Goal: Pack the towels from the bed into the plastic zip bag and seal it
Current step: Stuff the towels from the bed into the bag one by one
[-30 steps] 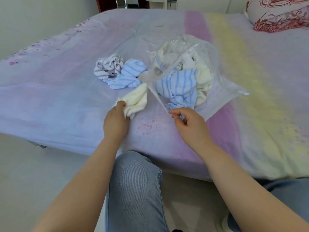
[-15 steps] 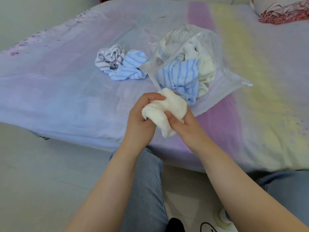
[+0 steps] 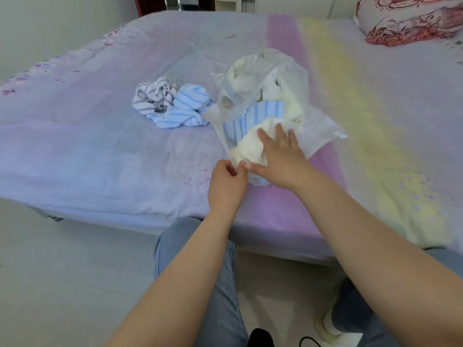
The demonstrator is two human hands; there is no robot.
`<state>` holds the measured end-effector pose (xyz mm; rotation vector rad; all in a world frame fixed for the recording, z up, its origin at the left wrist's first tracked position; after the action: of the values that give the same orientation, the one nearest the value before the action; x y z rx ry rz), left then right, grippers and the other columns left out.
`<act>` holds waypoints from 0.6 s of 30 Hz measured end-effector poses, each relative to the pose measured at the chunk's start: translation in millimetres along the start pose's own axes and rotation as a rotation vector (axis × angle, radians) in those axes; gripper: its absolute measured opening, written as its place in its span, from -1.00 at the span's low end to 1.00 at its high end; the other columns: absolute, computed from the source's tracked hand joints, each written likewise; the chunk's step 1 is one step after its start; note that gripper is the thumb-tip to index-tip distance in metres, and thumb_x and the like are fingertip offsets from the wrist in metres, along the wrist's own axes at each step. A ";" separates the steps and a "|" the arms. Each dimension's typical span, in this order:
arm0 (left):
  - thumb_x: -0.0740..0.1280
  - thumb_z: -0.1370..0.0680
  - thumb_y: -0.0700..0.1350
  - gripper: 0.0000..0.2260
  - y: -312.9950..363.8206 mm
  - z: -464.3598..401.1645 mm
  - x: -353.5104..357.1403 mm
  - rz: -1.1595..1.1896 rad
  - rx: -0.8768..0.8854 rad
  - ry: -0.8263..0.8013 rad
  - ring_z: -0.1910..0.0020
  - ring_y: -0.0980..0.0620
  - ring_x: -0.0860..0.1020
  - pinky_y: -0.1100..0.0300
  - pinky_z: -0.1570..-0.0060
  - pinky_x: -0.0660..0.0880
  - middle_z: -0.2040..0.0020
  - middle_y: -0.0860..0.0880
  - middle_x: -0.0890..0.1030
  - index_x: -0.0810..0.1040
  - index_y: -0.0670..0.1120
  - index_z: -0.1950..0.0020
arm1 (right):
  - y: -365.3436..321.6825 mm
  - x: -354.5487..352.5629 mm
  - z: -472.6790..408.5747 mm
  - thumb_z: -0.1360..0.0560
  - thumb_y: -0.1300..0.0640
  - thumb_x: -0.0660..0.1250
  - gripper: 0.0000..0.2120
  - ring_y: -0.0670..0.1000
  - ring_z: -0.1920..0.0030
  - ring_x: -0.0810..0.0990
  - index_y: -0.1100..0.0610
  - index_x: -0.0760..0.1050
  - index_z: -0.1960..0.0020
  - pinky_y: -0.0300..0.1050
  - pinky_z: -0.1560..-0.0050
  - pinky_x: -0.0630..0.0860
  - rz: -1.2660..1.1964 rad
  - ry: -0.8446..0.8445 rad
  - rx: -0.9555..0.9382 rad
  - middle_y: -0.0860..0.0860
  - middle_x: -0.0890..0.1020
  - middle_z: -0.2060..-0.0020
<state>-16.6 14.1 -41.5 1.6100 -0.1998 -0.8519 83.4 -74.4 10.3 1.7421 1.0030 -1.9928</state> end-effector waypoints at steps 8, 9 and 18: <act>0.11 -0.66 0.05 -0.59 2.0 1.0 -1.6 -0.098 0.113 -0.011 0.43 0.10 0.33 0.15 0.40 0.20 0.45 0.04 0.37 0.26 -0.01 0.38 | -5.7 0.1 5.1 -0.51 0.03 0.34 -0.61 0.05 0.08 0.55 -0.02 0.37 -0.31 -0.06 0.09 0.48 -0.340 -0.018 -0.046 -0.06 0.50 0.20; 0.11 -0.66 0.04 -0.59 2.8 0.5 -1.9 -0.067 0.128 0.003 0.44 0.10 0.32 0.15 0.40 0.19 0.46 0.05 0.35 0.25 -0.02 0.38 | -6.5 2.9 2.8 -0.50 0.05 0.35 -0.65 0.03 0.12 0.54 -0.01 0.40 -0.26 -0.08 0.13 0.48 -0.379 -0.022 -0.045 -0.09 0.48 0.27; 0.09 -0.62 0.03 -0.65 -5.2 9.1 5.3 0.133 0.249 0.122 0.42 0.13 0.32 0.15 0.36 0.28 0.45 0.08 0.36 0.25 0.02 0.37 | -18.7 19.0 -75.0 -0.49 0.20 0.28 -0.57 0.11 -0.23 0.51 0.04 0.40 -0.35 -0.14 -0.07 0.39 -0.166 -0.059 0.026 0.04 0.52 -0.27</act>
<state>-20.1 5.2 -48.3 1.8528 -0.3330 -0.6424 122.7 -6.5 -3.4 1.6503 1.1401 -2.1539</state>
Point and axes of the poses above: each hand's wrist, its own z-axis away from the middle knuckle, its own x-axis out of the palm, y = z × x, the point moved 3 cm from there along -z, towards the middle knuckle
